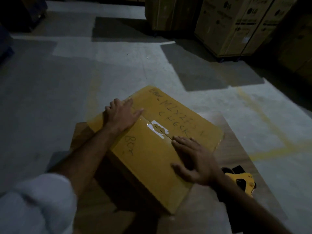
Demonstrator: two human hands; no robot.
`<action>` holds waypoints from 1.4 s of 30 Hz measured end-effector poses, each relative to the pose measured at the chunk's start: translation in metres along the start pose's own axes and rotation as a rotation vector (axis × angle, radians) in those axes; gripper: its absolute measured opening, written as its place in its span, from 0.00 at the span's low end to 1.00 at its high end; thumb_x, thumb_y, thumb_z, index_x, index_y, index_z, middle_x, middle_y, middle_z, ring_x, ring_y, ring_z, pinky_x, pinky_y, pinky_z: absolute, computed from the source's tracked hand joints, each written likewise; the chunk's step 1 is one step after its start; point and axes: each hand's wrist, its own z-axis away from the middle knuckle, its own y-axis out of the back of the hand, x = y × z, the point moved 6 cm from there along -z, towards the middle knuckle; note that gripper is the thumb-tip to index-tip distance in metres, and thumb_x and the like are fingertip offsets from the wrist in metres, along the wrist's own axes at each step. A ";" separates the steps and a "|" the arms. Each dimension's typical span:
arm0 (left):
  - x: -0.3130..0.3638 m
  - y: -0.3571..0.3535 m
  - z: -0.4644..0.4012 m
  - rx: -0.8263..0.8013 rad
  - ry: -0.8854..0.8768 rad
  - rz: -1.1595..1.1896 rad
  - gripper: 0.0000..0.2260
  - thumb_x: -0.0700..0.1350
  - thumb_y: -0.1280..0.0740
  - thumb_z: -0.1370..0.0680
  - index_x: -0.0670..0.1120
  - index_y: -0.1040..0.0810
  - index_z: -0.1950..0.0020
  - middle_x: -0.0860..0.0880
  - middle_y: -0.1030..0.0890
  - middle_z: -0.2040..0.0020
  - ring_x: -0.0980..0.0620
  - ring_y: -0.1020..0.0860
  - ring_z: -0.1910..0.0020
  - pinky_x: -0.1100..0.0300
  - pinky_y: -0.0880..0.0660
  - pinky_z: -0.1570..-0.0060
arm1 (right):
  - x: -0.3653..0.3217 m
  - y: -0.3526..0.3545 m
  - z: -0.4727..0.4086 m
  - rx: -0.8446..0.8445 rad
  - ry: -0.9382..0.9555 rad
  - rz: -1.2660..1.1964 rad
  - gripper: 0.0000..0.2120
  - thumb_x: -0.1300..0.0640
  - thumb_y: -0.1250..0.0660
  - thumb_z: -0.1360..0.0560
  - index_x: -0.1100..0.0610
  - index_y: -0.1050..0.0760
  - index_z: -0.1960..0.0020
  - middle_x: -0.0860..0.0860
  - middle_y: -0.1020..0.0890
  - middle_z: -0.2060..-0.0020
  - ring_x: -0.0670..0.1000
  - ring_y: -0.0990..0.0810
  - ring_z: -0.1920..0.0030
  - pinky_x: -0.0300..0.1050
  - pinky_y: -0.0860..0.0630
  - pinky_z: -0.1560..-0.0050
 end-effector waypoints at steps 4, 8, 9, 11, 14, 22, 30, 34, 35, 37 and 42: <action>-0.021 0.003 0.064 0.028 0.166 -0.022 0.34 0.70 0.50 0.18 0.52 0.41 0.18 0.33 0.33 0.29 0.35 0.33 0.33 0.39 0.37 0.32 | 0.016 0.002 -0.030 -0.168 -0.009 0.173 0.37 0.33 0.55 0.19 0.50 0.44 0.16 0.46 0.44 0.17 0.46 0.46 0.17 0.58 0.61 0.18; -0.021 0.009 0.116 -0.004 0.235 -0.069 0.35 0.68 0.52 0.17 0.48 0.45 0.16 0.31 0.36 0.26 0.32 0.34 0.29 0.39 0.36 0.30 | -0.020 -0.034 -0.046 -0.185 -0.153 0.239 0.62 0.15 0.61 0.33 0.60 0.55 0.16 0.57 0.53 0.16 0.56 0.55 0.16 0.59 0.71 0.23; -0.020 0.010 0.129 -0.011 0.248 -0.102 0.36 0.68 0.53 0.17 0.47 0.46 0.16 0.30 0.35 0.27 0.33 0.33 0.30 0.40 0.34 0.31 | -0.037 -0.045 -0.051 -0.186 -0.131 0.217 0.63 0.15 0.59 0.33 0.62 0.55 0.16 0.60 0.53 0.16 0.57 0.55 0.16 0.59 0.72 0.23; -0.019 0.012 0.152 -0.035 0.269 -0.169 0.37 0.69 0.54 0.18 0.46 0.46 0.17 0.31 0.34 0.29 0.35 0.30 0.33 0.44 0.29 0.37 | -0.069 -0.060 -0.059 -0.182 -0.061 0.146 0.62 0.17 0.53 0.31 0.63 0.55 0.17 0.61 0.55 0.16 0.57 0.58 0.16 0.57 0.71 0.23; -0.024 0.016 0.178 -0.058 0.281 -0.210 0.38 0.71 0.54 0.19 0.45 0.43 0.18 0.33 0.31 0.32 0.38 0.26 0.38 0.48 0.26 0.47 | -0.089 -0.062 -0.054 -0.169 -0.048 0.146 0.59 0.18 0.53 0.30 0.62 0.56 0.16 0.58 0.56 0.16 0.55 0.59 0.16 0.60 0.68 0.20; -0.038 -0.002 0.203 0.032 0.080 0.497 0.22 0.52 0.43 0.13 0.57 0.37 0.18 0.46 0.56 0.15 0.42 0.45 0.18 0.45 0.37 0.25 | -0.080 -0.061 0.031 0.151 -0.332 0.075 0.46 0.27 0.54 0.21 0.58 0.51 0.15 0.53 0.49 0.16 0.51 0.56 0.16 0.57 0.63 0.18; -0.015 -0.028 0.240 0.063 0.172 0.365 0.30 0.60 0.48 0.15 0.54 0.51 0.15 0.53 0.62 0.15 0.49 0.68 0.19 0.43 0.54 0.22 | -0.042 -0.041 0.004 -0.016 -0.006 0.029 0.42 0.27 0.52 0.21 0.52 0.46 0.16 0.48 0.47 0.16 0.45 0.53 0.17 0.55 0.56 0.17; 0.030 -0.037 0.272 0.029 0.223 0.149 0.36 0.67 0.61 0.19 0.46 0.60 0.17 0.45 0.62 0.16 0.43 0.65 0.18 0.43 0.64 0.22 | -0.020 -0.020 -0.013 -0.087 0.039 0.080 0.34 0.36 0.51 0.18 0.50 0.45 0.16 0.47 0.45 0.17 0.44 0.51 0.17 0.54 0.53 0.17; 0.040 -0.039 0.272 0.022 0.207 0.097 0.37 0.67 0.63 0.19 0.44 0.61 0.18 0.43 0.63 0.17 0.43 0.65 0.18 0.44 0.68 0.23 | -0.023 -0.022 -0.020 -0.112 0.026 0.098 0.34 0.38 0.53 0.18 0.51 0.46 0.16 0.48 0.46 0.17 0.46 0.52 0.17 0.54 0.54 0.17; 0.055 -0.038 0.257 -0.010 0.148 0.064 0.35 0.64 0.62 0.17 0.42 0.62 0.18 0.42 0.63 0.17 0.44 0.63 0.18 0.46 0.69 0.23 | -0.049 -0.031 -0.035 -0.171 0.098 0.082 0.33 0.43 0.52 0.19 0.53 0.43 0.16 0.52 0.45 0.17 0.50 0.49 0.17 0.54 0.55 0.17; 0.049 -0.026 0.225 -0.129 -0.195 0.104 0.29 0.56 0.54 0.13 0.45 0.57 0.15 0.48 0.58 0.15 0.52 0.58 0.17 0.55 0.62 0.20 | -0.045 -0.032 -0.045 -0.188 0.202 0.017 0.26 0.49 0.49 0.15 0.51 0.40 0.18 0.49 0.41 0.18 0.48 0.46 0.17 0.54 0.54 0.18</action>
